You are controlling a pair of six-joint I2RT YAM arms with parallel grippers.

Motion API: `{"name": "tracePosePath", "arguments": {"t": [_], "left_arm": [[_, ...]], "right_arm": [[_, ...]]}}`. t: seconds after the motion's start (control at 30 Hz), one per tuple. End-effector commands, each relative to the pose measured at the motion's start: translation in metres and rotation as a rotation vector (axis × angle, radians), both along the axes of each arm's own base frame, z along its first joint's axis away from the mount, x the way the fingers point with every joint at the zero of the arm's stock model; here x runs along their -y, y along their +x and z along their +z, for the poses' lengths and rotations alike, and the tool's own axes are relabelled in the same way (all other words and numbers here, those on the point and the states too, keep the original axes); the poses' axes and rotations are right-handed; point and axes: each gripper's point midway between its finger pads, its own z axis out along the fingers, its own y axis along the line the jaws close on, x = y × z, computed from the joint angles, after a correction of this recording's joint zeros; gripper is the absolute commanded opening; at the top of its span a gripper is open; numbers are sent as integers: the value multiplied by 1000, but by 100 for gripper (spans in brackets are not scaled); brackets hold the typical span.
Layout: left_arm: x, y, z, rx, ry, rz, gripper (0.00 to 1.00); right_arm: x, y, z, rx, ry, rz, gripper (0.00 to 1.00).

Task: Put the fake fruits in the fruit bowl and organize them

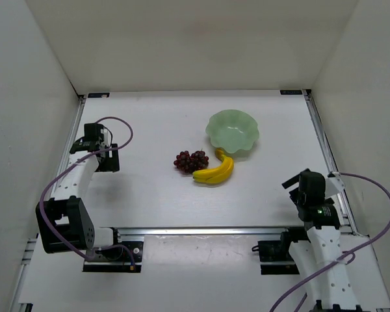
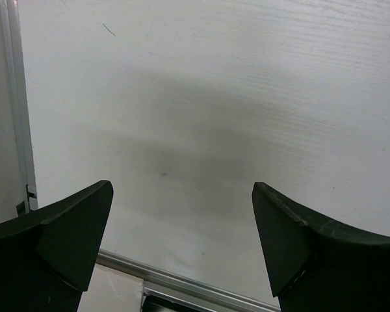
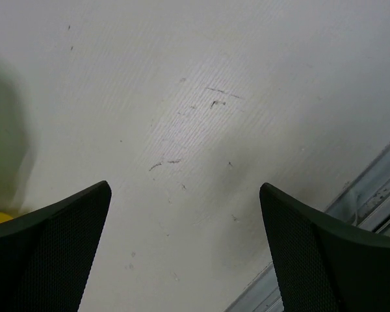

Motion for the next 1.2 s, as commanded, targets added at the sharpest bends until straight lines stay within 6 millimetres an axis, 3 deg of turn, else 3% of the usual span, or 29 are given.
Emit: {"name": "tracePosePath", "arguments": {"t": [0.0, 0.03, 0.1, 0.13, 0.2, 0.3, 0.33, 0.4, 0.43, 0.53, 0.67, 0.8, 0.9, 0.93, 1.03, 1.07, 1.17], "left_arm": [[7, 4, 6, 42, -40, -30, 100], [9, 5, 5, 43, -49, -35, 100], [11, 5, 3, 35, -61, -41, 100], [11, 5, 3, 35, -61, -41, 100], [11, 7, 3, 35, -61, -41, 100], [9, 7, 3, 34, -53, -36, 100], [8, 7, 4, 33, -45, -32, 100], [8, 4, 1, 24, -46, -32, 100], [8, 4, 1, 24, -46, -32, 100], [7, 4, 1, 23, -38, -28, 100], [7, 4, 3, 32, -37, -28, 100], [7, 4, 3, 32, -37, -28, 100], [7, 4, 3, 32, -37, -28, 100], [7, 4, 3, 32, -37, -28, 100], [7, 4, 3, 32, -37, -28, 100], [6, 2, 0, 21, -34, -35, 100], [6, 2, 0, 21, -34, -36, 100]], "right_arm": [[-22, 24, -2, 1, 27, 165, 97], [-33, 38, 9, 43, 29, 238, 97], [-52, 52, 6, 7, 54, 313, 96], [-69, 63, 22, 32, 36, 376, 96], [-84, 77, 19, -39, -3, 406, 99], [-137, 102, 30, -75, 10, 527, 99], [-156, 105, 16, -141, 9, 581, 99], [-182, 119, 24, -149, 50, 628, 99], [-198, 118, 8, -216, 84, 671, 99], [-225, 125, -1, -258, 80, 739, 99], [-245, 128, -15, -314, 97, 803, 99], [-252, 121, -42, -411, 124, 822, 99], [-256, 116, -52, -448, 148, 836, 91], [-259, 113, -52, -451, 154, 850, 78], [-257, 109, -52, -458, 153, 849, 57], [-253, 107, -51, -456, 137, 850, 44], [-245, 105, -33, -424, 89, 846, 28]]}}
